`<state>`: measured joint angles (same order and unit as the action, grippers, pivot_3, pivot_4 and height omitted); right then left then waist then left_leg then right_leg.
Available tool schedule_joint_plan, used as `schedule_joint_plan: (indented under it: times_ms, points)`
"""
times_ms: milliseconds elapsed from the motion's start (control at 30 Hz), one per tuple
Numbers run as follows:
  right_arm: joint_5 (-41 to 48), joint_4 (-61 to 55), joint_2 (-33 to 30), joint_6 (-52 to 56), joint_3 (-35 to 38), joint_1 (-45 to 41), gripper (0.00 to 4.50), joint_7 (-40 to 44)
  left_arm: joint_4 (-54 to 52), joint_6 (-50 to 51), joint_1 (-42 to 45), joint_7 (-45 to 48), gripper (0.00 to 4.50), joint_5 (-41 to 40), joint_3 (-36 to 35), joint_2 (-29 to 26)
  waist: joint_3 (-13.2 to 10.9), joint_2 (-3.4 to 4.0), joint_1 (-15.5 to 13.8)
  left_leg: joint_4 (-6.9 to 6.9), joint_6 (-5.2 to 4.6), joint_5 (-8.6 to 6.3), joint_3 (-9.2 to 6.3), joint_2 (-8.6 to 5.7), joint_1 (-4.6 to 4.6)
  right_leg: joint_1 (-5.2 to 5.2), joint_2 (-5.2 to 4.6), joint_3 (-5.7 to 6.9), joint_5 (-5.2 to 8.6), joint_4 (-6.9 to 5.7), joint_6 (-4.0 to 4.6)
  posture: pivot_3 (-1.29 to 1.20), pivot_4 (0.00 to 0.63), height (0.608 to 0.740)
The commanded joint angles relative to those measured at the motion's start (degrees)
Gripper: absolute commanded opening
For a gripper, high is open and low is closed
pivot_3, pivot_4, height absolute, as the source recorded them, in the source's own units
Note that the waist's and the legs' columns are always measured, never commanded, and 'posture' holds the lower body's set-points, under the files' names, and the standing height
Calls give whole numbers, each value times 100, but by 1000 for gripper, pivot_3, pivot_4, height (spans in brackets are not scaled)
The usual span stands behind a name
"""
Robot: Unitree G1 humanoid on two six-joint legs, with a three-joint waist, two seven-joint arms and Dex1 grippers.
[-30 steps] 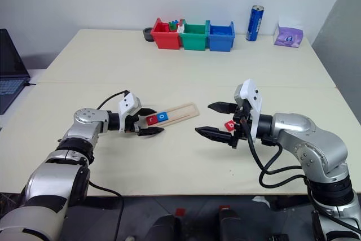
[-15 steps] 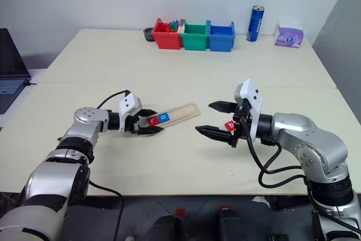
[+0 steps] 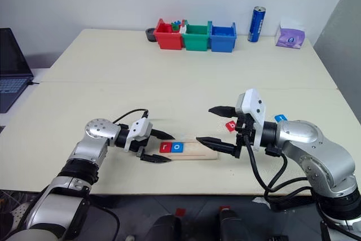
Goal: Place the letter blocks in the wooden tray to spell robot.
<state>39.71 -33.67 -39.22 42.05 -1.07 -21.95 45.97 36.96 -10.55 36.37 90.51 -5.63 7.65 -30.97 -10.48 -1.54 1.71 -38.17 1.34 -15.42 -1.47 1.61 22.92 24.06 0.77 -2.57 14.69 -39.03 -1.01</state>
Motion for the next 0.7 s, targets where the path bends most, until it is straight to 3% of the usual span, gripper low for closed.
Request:
schedule_joint_plan:
  times_ms: [33, 700]
  points:
    - [-126, -143, -83, -322, 32, 60, 4500, 150, 22, -120, 125, -88, 3383, -62, 18, 21, 0, 0, 0, 0, 0, 0, 0, 1, 1, 1, 0, 0, -1, 1, 1, 0, 150, 740]
    - [-343, 122, 0, -569, -105, -34, 4500, 283, 565, -571, 247, -177, 3383, 25, 35, -122, 0, 0, -1, 0, 0, 0, 0, 2, 0, 0, 2, 0, -1, 0, 3, 0, 150, 740]
